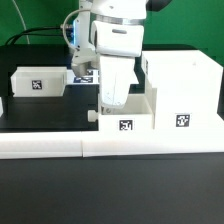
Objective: Assemble drawer
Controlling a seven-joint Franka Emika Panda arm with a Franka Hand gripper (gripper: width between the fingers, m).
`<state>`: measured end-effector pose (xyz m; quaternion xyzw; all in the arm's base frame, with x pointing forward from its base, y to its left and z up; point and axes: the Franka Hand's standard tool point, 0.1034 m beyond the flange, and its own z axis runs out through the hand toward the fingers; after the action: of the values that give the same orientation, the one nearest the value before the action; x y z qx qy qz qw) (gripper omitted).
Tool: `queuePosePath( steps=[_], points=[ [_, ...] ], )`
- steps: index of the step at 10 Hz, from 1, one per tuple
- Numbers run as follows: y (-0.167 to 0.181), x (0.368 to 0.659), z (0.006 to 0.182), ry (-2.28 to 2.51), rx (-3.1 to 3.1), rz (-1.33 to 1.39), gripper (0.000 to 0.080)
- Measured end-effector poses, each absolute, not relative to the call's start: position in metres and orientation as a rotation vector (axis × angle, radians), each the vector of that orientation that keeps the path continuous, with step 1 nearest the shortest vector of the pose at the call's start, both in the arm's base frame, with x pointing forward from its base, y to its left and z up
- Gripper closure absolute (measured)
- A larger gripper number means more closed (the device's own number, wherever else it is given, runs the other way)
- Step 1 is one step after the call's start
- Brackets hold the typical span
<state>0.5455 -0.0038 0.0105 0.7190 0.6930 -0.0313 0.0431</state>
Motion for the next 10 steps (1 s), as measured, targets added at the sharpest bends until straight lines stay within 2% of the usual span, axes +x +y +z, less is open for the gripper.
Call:
queuePosePath(
  steps=[10],
  points=[
    [0.0057, 0.5508, 0.0102, 2.137, 2.164, -0.140, 0.0757]
  ],
)
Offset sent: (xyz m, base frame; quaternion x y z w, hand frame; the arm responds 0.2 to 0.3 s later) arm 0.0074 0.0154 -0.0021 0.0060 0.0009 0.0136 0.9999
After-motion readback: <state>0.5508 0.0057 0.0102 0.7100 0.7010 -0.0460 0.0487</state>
